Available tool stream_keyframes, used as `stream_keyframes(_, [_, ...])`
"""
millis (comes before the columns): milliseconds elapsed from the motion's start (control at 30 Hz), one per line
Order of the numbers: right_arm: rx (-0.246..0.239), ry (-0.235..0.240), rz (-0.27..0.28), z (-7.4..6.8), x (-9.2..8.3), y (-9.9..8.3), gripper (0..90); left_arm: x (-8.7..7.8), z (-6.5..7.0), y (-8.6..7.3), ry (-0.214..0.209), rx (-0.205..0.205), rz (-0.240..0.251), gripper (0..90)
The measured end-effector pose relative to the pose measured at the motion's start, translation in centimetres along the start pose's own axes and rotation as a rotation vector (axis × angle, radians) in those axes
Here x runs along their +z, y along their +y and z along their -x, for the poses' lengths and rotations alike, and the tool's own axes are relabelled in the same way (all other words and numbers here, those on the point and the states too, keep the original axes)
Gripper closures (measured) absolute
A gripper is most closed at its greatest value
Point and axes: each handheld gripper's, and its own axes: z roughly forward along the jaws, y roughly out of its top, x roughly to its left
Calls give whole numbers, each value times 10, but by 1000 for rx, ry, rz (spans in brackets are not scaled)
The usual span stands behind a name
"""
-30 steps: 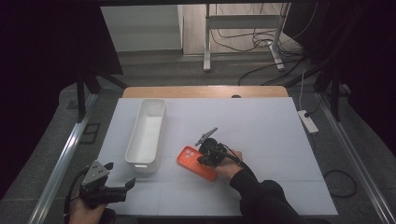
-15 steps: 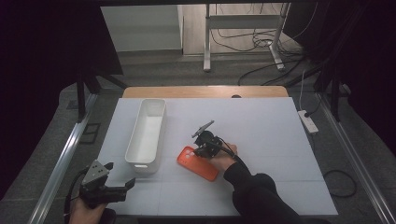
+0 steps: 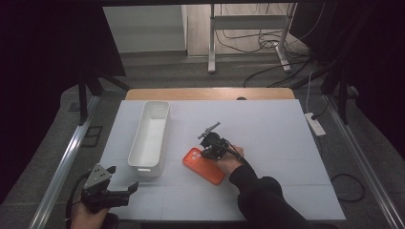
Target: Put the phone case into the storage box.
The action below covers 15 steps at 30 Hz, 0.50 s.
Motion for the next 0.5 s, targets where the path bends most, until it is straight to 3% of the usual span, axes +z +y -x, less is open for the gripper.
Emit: stream_keyframes(500, [58, -58, 0, 18, -12, -14, 894, 0, 0, 0, 2, 2, -2, 41])
